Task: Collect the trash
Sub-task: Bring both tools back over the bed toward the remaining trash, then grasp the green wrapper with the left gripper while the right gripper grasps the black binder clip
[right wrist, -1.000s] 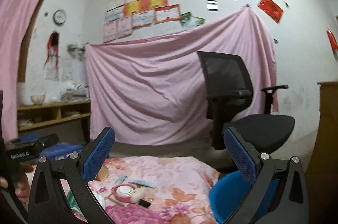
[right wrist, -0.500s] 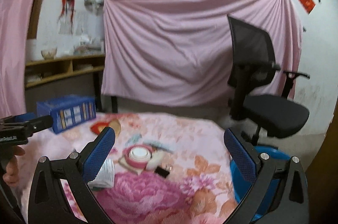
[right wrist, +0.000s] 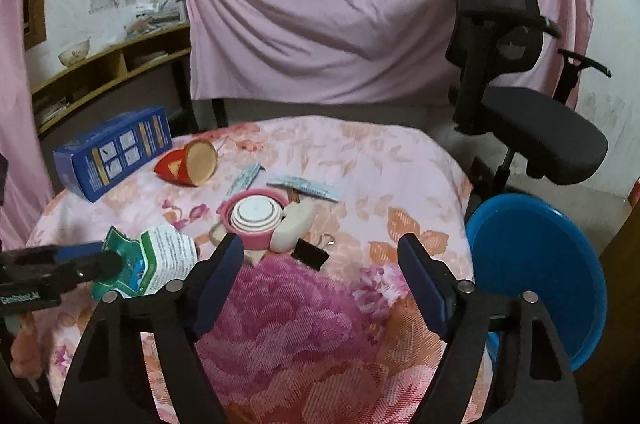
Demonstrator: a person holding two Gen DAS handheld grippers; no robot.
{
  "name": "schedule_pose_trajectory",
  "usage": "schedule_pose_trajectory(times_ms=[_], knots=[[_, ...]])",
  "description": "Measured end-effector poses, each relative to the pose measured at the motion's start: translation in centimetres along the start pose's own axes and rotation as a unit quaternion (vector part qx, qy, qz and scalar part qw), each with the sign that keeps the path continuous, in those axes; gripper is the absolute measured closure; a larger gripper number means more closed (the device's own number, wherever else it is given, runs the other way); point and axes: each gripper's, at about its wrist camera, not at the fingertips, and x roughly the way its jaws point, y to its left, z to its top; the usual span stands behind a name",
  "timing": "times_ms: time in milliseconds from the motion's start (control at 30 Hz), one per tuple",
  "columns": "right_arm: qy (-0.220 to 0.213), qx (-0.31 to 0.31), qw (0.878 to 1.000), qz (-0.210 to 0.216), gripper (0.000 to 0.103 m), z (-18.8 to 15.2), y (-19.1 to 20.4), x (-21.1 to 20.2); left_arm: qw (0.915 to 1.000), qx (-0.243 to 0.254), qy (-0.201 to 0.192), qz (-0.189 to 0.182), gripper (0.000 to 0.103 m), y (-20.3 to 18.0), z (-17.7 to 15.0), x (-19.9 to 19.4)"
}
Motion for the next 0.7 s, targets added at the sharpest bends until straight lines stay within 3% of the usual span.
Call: schedule_pose_trajectory(times_ms=[100, 167, 400, 500, 633, 700], knots=[[0.021, 0.004, 1.000, 0.004, 0.032, -0.1, -0.2, 0.8, 0.9999, -0.006, 0.009, -0.010, 0.086, -0.1, 0.2, 0.4], [0.036, 0.005, 0.999, 0.011, 0.035, 0.0, -0.2, 1.5, 0.9997, -0.011, 0.015, -0.016, 0.099, -0.1, 0.6, 0.4], [0.080, 0.010, 0.997, 0.017, 0.048, 0.3, -0.2, 4.0, 0.9999, 0.004, -0.003, -0.013, 0.103, -0.7, 2.3, 0.1], [0.098, 0.014, 0.995, 0.012, 0.057, 0.6, -0.4, 5.4, 0.9989, 0.031, -0.033, 0.011, 0.103, -1.4, 2.8, -0.5], [0.118, 0.028, 0.992, 0.023, 0.060, 0.6, -0.9, 6.6, 0.9954, 0.062, -0.064, 0.035, 0.103, -2.1, 3.3, -1.1], [0.118, 0.029, 0.992, 0.024, 0.071, 0.6, -0.9, 6.6, 0.9929, 0.078, -0.078, 0.045, 0.103, -2.5, 3.3, -1.4]])
